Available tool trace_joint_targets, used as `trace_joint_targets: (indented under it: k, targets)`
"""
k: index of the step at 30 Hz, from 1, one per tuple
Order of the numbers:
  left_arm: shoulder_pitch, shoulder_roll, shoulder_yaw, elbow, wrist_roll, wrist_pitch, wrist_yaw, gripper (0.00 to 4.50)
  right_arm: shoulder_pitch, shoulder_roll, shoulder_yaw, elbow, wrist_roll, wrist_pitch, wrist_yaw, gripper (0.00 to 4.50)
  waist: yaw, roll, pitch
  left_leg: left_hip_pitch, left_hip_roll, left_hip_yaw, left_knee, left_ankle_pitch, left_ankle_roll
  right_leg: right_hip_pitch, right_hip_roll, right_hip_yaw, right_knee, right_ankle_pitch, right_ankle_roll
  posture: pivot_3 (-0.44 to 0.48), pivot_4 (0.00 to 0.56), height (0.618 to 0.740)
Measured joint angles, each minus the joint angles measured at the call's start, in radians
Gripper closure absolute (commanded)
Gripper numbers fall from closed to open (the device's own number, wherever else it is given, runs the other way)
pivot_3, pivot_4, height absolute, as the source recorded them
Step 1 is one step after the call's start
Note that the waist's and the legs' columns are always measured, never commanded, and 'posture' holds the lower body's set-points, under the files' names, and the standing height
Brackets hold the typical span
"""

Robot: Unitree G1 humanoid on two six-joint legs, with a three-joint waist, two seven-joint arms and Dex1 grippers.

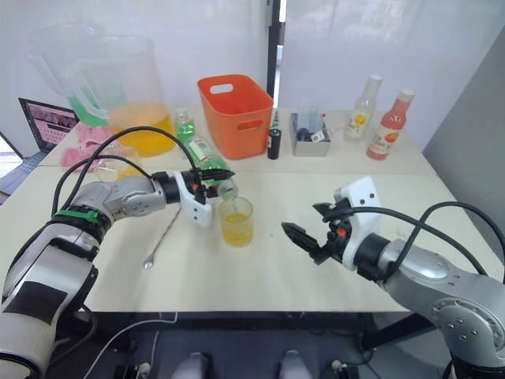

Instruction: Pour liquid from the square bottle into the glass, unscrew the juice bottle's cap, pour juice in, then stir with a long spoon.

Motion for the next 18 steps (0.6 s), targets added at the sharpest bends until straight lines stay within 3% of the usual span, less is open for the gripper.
trace_joint_targets:
  k: [18]
  targets:
    - [-0.002, 0.001, -0.001, 0.0, -0.002, 0.0, 0.001, 3.24, -0.031, 0.0, 0.006, 0.013, -0.015, 0.0, 0.006, 0.0, 0.0, 0.0, 0.0, 0.0, 0.0, 0.0, 0.0, 0.0, 0.0, 0.0, 0.0, 0.0, 0.0, 0.0, 0.0, 0.0, 0.15, 0.731]
